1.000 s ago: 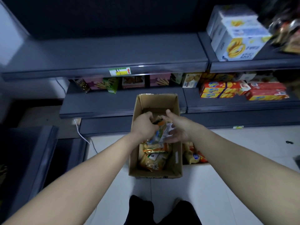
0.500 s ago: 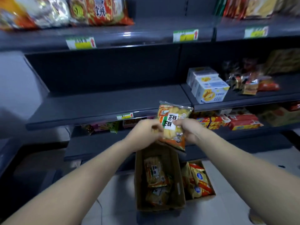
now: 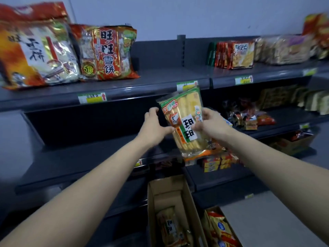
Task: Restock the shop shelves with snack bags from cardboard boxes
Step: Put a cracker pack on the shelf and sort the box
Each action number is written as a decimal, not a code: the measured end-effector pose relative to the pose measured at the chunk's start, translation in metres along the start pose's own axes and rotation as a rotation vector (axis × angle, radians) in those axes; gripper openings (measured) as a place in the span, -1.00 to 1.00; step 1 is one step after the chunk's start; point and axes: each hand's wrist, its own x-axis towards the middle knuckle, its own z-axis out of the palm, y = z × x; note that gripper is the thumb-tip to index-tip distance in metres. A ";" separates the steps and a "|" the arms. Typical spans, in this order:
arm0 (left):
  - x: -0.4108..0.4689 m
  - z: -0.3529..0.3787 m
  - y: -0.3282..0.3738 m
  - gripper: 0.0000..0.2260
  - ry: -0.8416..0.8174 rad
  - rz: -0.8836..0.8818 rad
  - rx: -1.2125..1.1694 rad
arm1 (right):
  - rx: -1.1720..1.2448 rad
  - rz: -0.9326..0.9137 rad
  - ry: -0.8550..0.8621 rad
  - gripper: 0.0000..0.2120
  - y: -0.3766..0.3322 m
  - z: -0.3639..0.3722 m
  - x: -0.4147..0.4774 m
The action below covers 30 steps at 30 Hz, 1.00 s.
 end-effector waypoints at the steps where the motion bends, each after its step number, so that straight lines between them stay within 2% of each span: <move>1: 0.005 -0.006 0.007 -0.25 0.046 0.078 0.048 | -0.090 -0.062 0.003 -0.68 -0.011 -0.002 0.002; 3: 0.011 -0.017 0.023 -0.24 0.136 0.261 0.225 | -0.313 -0.174 0.008 -0.75 -0.034 -0.007 0.008; 6: 0.024 -0.029 0.044 -0.22 0.249 0.564 0.629 | -0.740 -0.317 0.004 -0.83 -0.069 -0.011 0.018; 8: 0.036 -0.033 0.056 -0.24 0.293 0.678 0.838 | -0.997 -0.416 0.000 -0.88 -0.091 -0.012 0.024; 12: 0.068 -0.041 0.072 -0.39 0.271 0.635 0.945 | -1.271 -0.561 0.035 -0.78 -0.128 -0.019 0.040; 16: 0.096 -0.048 0.087 -0.75 0.337 0.594 0.876 | -1.425 -0.738 0.086 -0.69 -0.152 -0.028 0.070; 19: 0.124 -0.059 0.090 -0.85 0.415 0.438 0.611 | -1.346 -0.964 0.346 -0.62 -0.160 -0.038 0.108; 22: 0.163 -0.065 0.093 -0.84 0.425 0.249 0.267 | -1.056 -1.034 0.548 -0.44 -0.162 -0.045 0.141; 24: 0.190 -0.064 0.097 -0.82 0.408 0.118 0.016 | -0.896 -0.923 0.496 -0.31 -0.158 -0.050 0.163; 27: 0.229 -0.060 0.095 -0.80 0.400 -0.011 -0.354 | -0.705 -0.670 0.276 -0.18 -0.145 -0.054 0.206; 30: 0.262 -0.051 0.086 -0.77 0.367 -0.053 -0.541 | -0.414 -0.446 0.030 -0.11 -0.129 -0.055 0.251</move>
